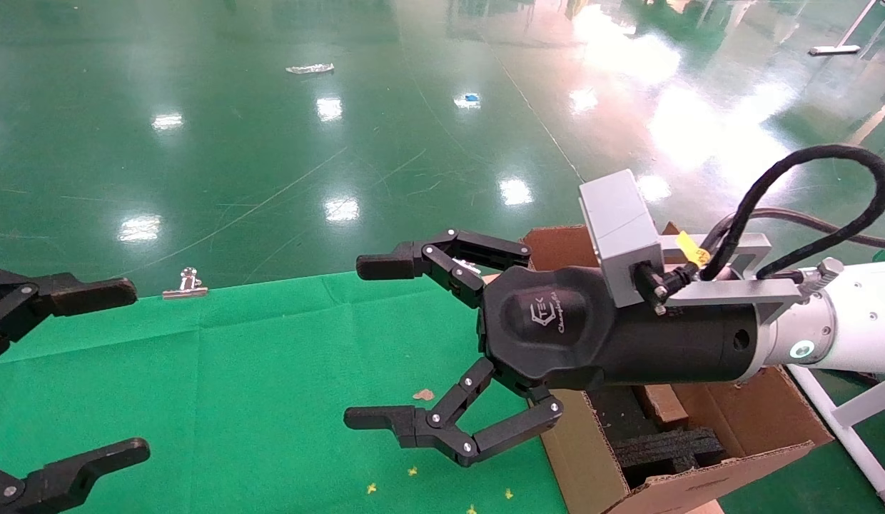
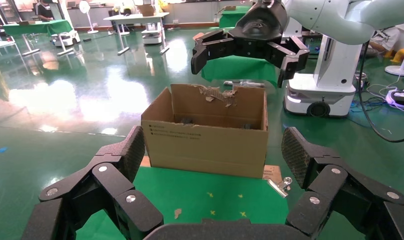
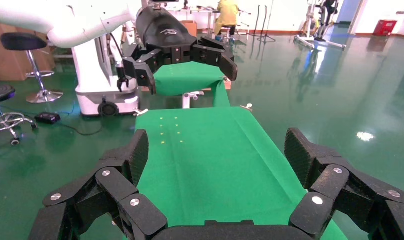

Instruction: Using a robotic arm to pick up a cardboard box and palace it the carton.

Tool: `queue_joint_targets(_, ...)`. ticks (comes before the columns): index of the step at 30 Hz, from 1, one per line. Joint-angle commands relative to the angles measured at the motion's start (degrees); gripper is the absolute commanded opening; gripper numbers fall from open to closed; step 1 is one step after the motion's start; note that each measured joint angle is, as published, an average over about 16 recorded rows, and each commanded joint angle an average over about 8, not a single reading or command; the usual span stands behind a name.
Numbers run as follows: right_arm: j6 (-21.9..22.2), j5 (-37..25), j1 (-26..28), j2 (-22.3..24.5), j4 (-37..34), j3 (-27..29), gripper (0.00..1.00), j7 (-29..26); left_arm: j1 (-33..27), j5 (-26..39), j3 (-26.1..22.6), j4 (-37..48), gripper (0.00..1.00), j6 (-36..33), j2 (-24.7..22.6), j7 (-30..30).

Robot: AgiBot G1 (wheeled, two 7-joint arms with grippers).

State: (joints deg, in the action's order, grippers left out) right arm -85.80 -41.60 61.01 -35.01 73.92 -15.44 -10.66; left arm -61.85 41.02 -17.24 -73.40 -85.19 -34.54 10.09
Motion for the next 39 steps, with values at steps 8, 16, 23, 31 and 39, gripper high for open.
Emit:
queue_joint_targets(8, 0.09, -0.2, 0.41, 0.0, -0.27, -0.44, 1.0, -0.09, 0.0, 0.0, 0.0, 0.0, 1.0, -0.01, 0.0, 0.0)
queue_joint_targets(16, 0.12, -0.25, 0.57, 0.0, -0.38, -0.62, 1.0, -0.11, 0.0, 0.0, 0.0, 0.0, 1.0, -0.01, 0.0, 0.0)
queue_joint_targets(23, 0.14, -0.27, 0.65, 0.0, -0.43, -0.71, 1.0, -0.14, 0.0, 0.0, 0.0, 0.0, 1.0, -0.01, 0.0, 0.0)
queue_joint_targets(31, 0.17, -0.3, 0.69, 0.0, -0.46, -0.76, 1.0, -0.17, 0.0, 0.0, 0.0, 0.0, 1.0, -0.01, 0.0, 0.0)
queue_joint_targets(39, 0.17, -0.32, 0.71, 0.0, -0.49, -0.79, 1.0, -0.18, 0.0, 0.0, 0.0, 0.0, 1.0, -0.01, 0.0, 0.0)
